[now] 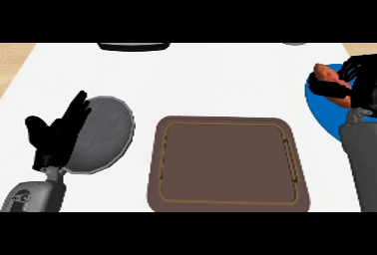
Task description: Pick the sweet potato from the tray and place it in the plate
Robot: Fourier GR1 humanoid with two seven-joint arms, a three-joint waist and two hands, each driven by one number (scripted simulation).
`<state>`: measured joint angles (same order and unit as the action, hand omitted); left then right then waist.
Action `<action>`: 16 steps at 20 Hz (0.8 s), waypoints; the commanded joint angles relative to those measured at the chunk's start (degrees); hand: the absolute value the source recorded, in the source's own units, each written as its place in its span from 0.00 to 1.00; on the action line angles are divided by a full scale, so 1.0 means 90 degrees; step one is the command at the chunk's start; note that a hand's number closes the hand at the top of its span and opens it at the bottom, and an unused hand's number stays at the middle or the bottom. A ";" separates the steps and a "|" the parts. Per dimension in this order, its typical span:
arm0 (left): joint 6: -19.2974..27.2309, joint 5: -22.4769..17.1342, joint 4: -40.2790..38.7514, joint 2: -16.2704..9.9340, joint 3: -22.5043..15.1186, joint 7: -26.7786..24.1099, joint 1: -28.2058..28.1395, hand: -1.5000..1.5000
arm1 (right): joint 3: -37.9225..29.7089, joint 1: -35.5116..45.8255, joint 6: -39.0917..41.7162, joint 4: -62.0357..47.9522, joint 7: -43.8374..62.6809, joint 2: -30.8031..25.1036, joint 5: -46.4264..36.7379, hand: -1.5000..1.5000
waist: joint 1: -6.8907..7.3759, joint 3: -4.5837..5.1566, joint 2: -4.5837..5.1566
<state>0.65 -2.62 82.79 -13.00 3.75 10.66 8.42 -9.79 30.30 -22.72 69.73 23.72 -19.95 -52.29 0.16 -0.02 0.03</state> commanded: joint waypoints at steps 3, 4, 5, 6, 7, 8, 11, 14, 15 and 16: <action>0.0205 0.0281 -0.0720 0.0335 -0.0081 -0.0505 0.0267 0.50 | -0.0829 0.0127 -0.0130 -0.1242 -0.1077 -0.0742 0.0733 1.00 | -0.0010 0.0000 0.0025; -0.0084 0.0001 -0.0003 0.0102 0.0020 -0.0034 0.0034 0.50 | -0.0880 0.0414 -0.0093 -0.1599 -0.1002 -0.0802 0.0699 1.00 | 0.0042 -0.0001 0.0010; 0.0060 0.0153 -0.0096 0.0167 -0.0046 -0.0113 0.0034 0.50 | -0.1056 -0.0014 -0.0350 -0.1836 -0.1712 -0.0917 0.0942 1.00 | 0.0035 -0.0004 0.0019; 0.0155 0.0240 -0.0198 0.0247 -0.0134 0.0199 0.0354 0.50 | -0.0973 0.0479 -0.0243 -0.2311 -0.1526 -0.0971 0.0754 1.00 | 0.0046 -0.0003 0.0022; -0.0200 0.0001 -0.0282 -0.0074 0.0169 -0.0276 0.0193 0.50 | -0.1065 0.0129 -0.0245 -0.2423 -0.1816 -0.1164 0.0788 1.00 | 0.0054 -0.0003 0.0032; -0.0009 0.0158 -0.0219 0.0156 -0.0035 -0.0176 0.0073 0.50 | -0.1113 0.0160 -0.0062 -0.2699 -0.1871 -0.1261 0.0856 1.00 | 0.0061 -0.0004 0.0030; -0.0221 0.0034 -0.0720 0.0011 0.0189 -0.0526 0.0222 0.50 | -0.0961 0.0477 0.0625 -0.3285 -0.1819 -0.1630 0.0710 1.00 | 0.0090 -0.0001 0.0047; -0.0164 -0.0027 -0.0360 -0.0056 0.0215 -0.0050 0.0396 0.50 | -0.1790 0.0235 0.0928 -0.3751 -0.2635 -0.1382 0.1951 1.00 | 0.0078 -0.0022 0.0051; -0.0277 -0.0098 -0.0044 -0.0090 0.0185 0.0038 0.0164 0.50 | -0.1655 0.0597 0.1254 -0.4078 -0.2493 -0.1642 0.1766 0.00 | 0.0145 -0.0013 0.0035; -0.0265 -0.0009 -0.0279 -0.0016 0.0120 -0.0137 0.0241 0.50 | -0.1693 0.0459 0.1023 -0.4467 -0.3081 -0.1547 0.1792 0.00 | 0.0144 -0.0016 0.0061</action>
<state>-0.95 -2.43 79.86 -12.70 4.75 8.64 10.14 -22.76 33.83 -16.00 37.58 2.47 -32.81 -39.24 1.07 -0.11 0.41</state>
